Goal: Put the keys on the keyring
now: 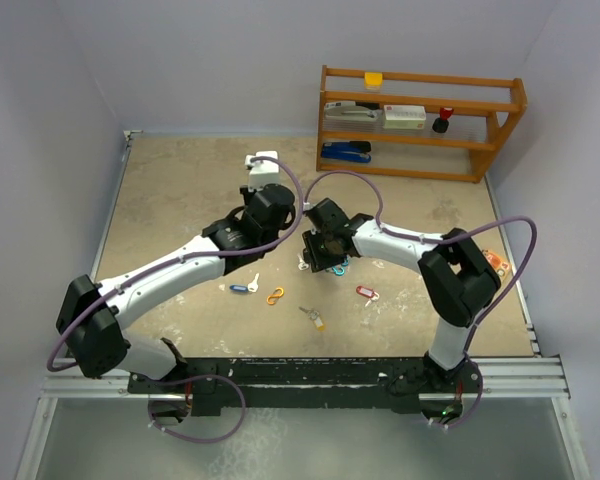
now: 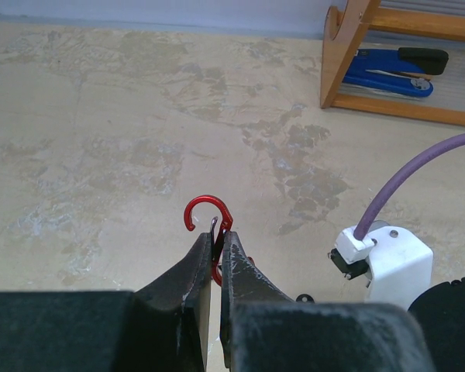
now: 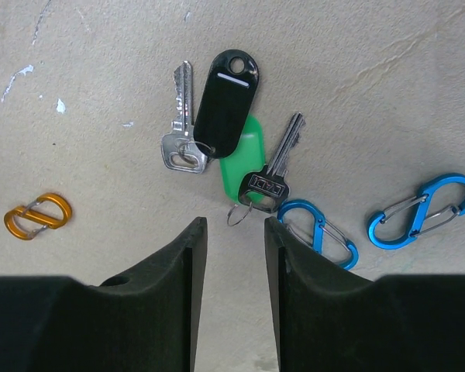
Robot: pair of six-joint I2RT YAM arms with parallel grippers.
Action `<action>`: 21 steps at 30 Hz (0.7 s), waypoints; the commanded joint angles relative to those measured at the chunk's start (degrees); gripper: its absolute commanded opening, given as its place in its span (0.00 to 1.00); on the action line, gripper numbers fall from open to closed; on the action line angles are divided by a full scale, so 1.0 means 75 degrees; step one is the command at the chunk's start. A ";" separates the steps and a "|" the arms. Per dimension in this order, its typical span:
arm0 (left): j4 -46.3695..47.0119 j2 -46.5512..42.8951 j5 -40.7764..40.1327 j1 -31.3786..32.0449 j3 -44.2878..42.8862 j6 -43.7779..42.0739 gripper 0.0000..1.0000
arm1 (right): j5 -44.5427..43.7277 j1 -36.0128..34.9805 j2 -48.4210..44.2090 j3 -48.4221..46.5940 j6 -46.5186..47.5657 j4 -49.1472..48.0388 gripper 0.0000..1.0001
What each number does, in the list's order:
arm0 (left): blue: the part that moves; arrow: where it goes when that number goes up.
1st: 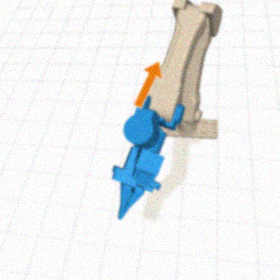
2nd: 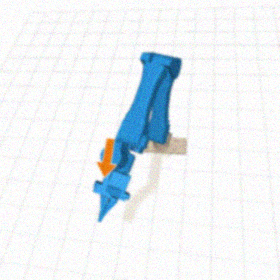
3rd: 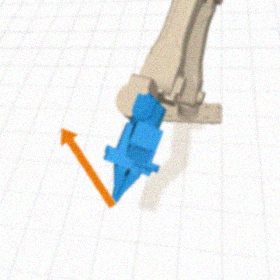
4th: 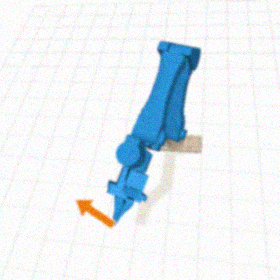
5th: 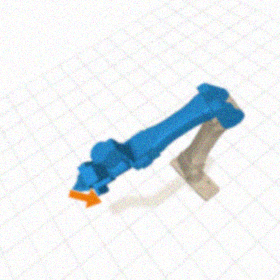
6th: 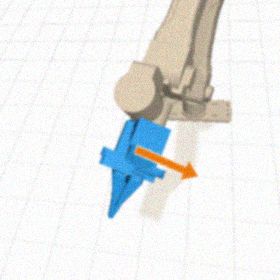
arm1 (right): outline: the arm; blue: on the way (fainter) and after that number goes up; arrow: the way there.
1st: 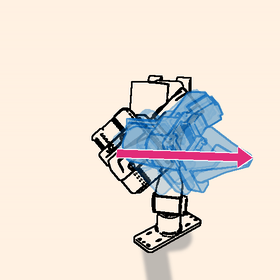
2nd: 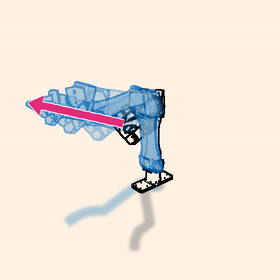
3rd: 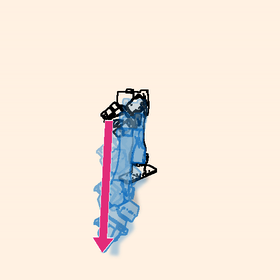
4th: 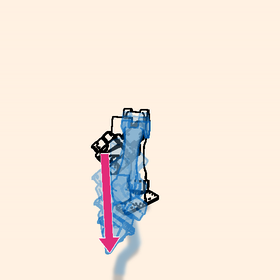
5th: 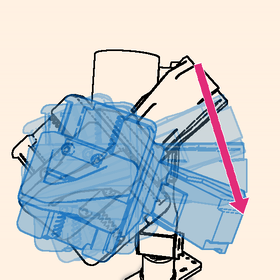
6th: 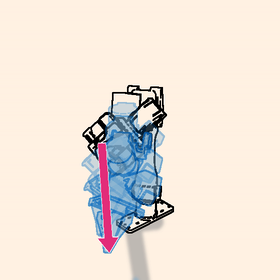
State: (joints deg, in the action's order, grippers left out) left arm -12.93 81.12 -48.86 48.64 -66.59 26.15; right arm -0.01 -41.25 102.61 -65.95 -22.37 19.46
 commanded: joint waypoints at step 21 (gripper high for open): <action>0.0341 -0.0286 0.0046 -0.0223 0.0230 -0.0019 0.00 | -0.0073 -0.0036 0.0327 -0.0405 -0.0169 0.0183 0.22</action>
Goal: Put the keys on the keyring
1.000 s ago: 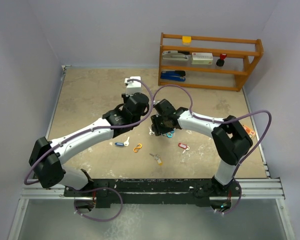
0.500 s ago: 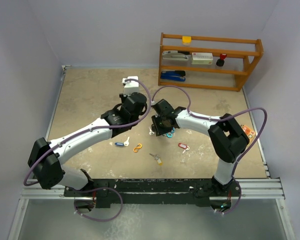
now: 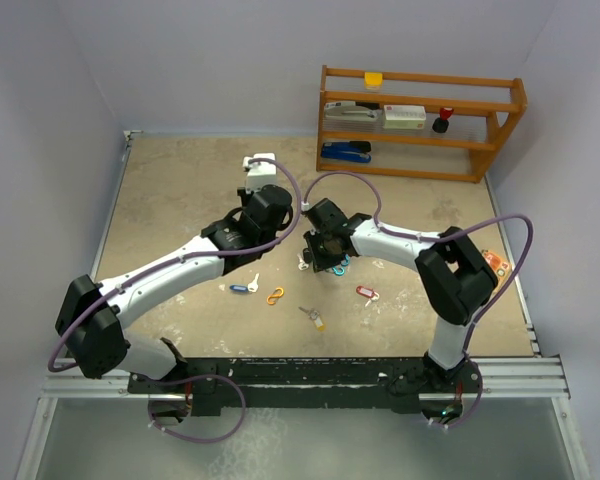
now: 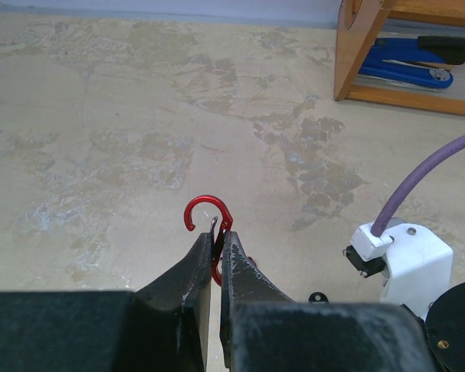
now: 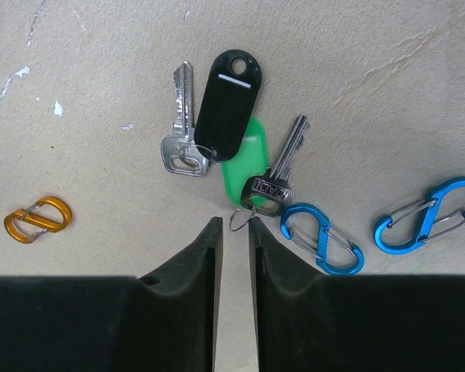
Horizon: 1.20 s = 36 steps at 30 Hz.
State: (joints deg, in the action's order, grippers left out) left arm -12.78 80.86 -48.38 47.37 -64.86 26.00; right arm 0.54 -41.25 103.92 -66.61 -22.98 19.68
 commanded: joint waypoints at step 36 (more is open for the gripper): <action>0.2094 -0.0863 0.1019 -0.0168 0.1212 -0.0092 0.00 | -0.0579 -0.0032 -0.4487 0.2938 0.0810 -0.3449 0.00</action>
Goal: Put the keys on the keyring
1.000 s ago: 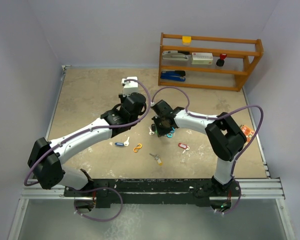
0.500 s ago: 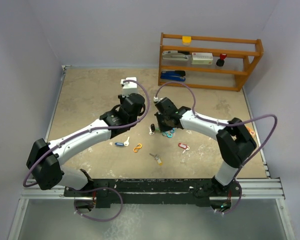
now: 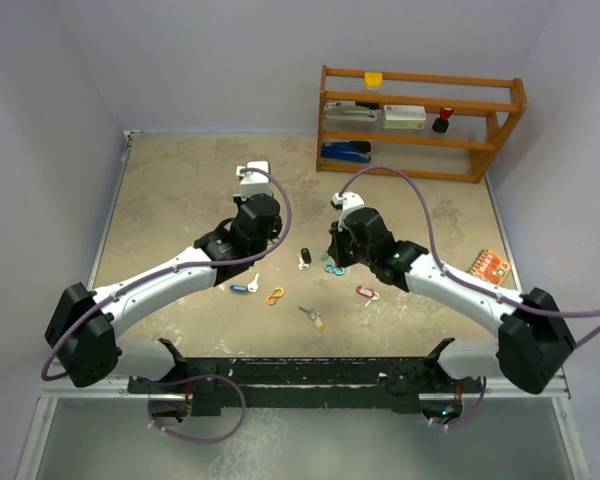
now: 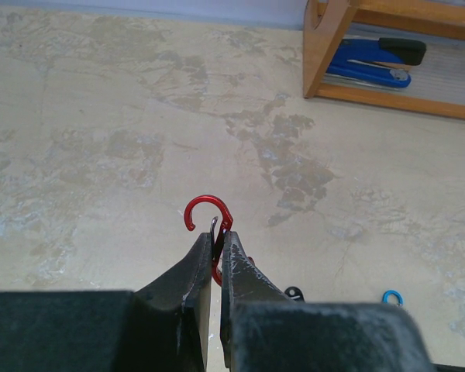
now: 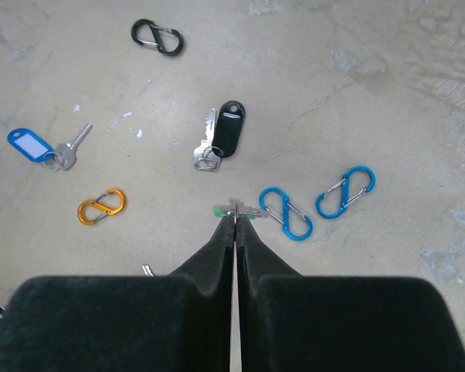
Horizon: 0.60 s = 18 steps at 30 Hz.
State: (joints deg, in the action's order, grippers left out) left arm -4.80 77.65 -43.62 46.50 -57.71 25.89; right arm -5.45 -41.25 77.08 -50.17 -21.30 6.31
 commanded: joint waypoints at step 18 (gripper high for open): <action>0.3838 -0.0081 0.3120 -0.0036 0.1474 -0.0891 0.00 | 0.2544 -0.0042 -0.1859 0.3151 0.2031 -0.6120 0.00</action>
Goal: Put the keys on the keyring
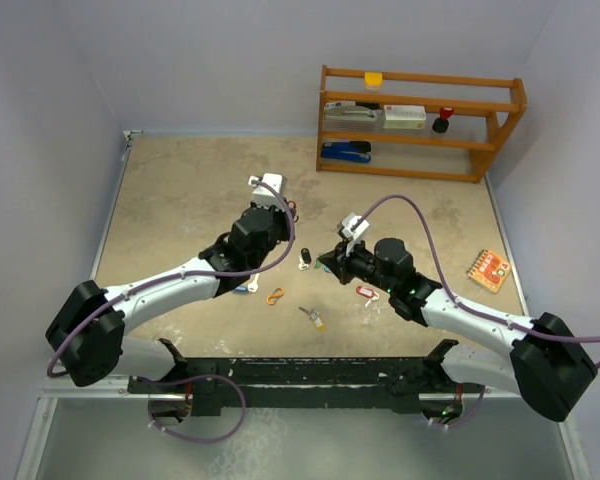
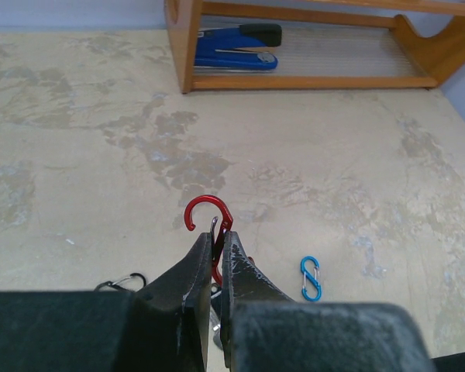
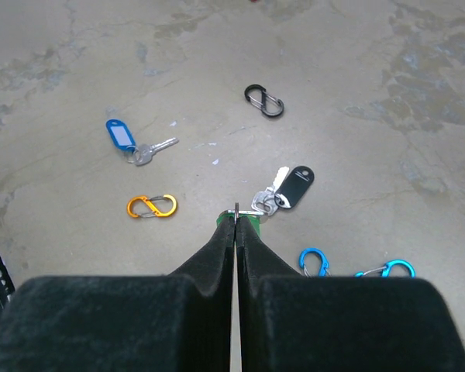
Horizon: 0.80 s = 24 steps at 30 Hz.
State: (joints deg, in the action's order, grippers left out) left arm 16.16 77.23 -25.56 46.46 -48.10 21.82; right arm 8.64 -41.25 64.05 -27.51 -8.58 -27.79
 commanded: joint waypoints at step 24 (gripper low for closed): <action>0.2676 0.0100 0.1943 0.0305 0.1113 -0.1376 0.00 | 0.1424 0.0189 0.0507 -0.0556 -0.1453 -0.1924 0.00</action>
State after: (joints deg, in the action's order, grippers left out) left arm 30.94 79.22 -11.25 47.97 -40.84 13.80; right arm 17.76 -40.64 68.51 -29.04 -16.34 -38.50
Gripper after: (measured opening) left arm 0.020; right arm 0.007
